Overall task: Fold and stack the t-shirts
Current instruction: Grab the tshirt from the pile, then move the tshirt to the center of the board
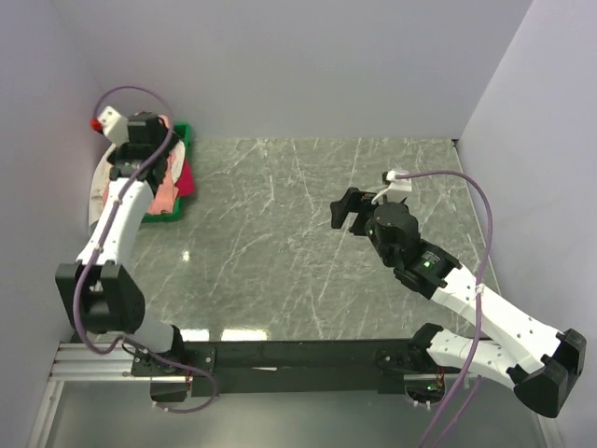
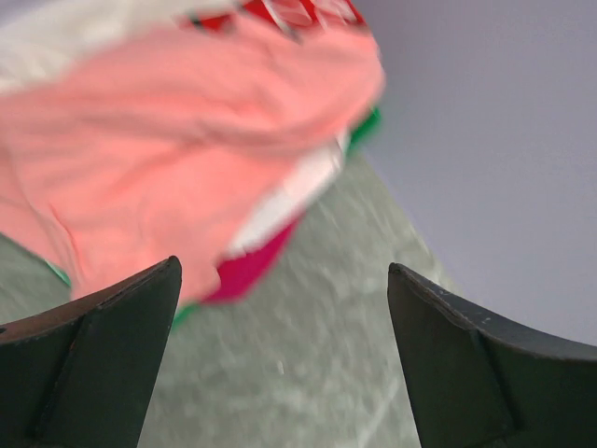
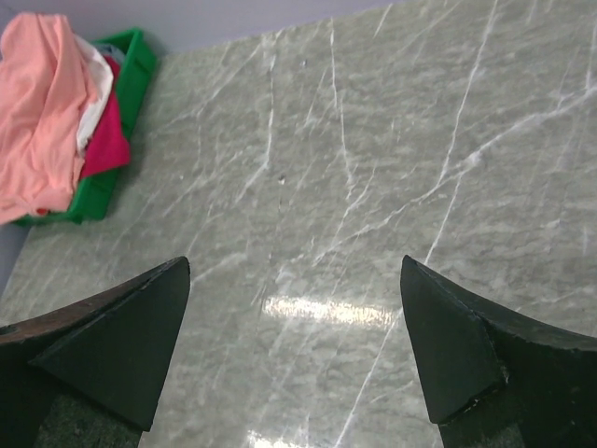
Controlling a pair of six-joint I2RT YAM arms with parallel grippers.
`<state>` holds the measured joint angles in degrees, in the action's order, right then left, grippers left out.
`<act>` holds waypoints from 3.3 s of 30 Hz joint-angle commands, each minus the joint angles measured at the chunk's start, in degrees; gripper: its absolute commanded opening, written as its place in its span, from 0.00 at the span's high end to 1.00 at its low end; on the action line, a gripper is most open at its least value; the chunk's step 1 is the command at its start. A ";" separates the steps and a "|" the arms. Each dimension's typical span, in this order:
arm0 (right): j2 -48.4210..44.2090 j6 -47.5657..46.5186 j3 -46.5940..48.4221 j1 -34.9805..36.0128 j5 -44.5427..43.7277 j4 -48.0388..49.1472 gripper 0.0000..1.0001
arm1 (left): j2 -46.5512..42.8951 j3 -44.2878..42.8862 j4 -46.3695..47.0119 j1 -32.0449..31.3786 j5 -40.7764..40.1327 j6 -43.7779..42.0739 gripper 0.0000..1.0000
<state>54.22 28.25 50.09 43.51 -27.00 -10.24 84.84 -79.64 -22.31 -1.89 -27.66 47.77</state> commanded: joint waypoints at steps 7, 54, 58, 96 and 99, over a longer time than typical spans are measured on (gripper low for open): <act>0.80 -0.74 -0.16 0.00 3.98 1.27 0.00 | 20.96 -16.67 -1.50 12.17 -1.79 -1.71 0.08; -5.52 -2.50 4.14 -0.09 -1.55 -2.41 0.00 | -1.08 -28.31 2.87 -25.00 15.44 -8.40 0.99; -6.67 -2.67 3.09 0.00 -3.93 -2.68 0.00 | 1.02 -20.66 4.20 -24.74 14.74 -4.09 0.99; 17.50 16.22 -15.02 -10.90 10.13 2.77 0.12 | -0.72 29.80 11.50 -28.07 22.13 12.70 0.39; 19.26 16.66 -15.46 -10.90 8.91 4.26 0.12 | -0.47 30.42 10.79 -31.59 20.81 13.67 0.38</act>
<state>72.23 43.22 35.16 32.58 -15.70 -9.41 86.26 -49.71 -12.27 -30.83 -6.33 59.92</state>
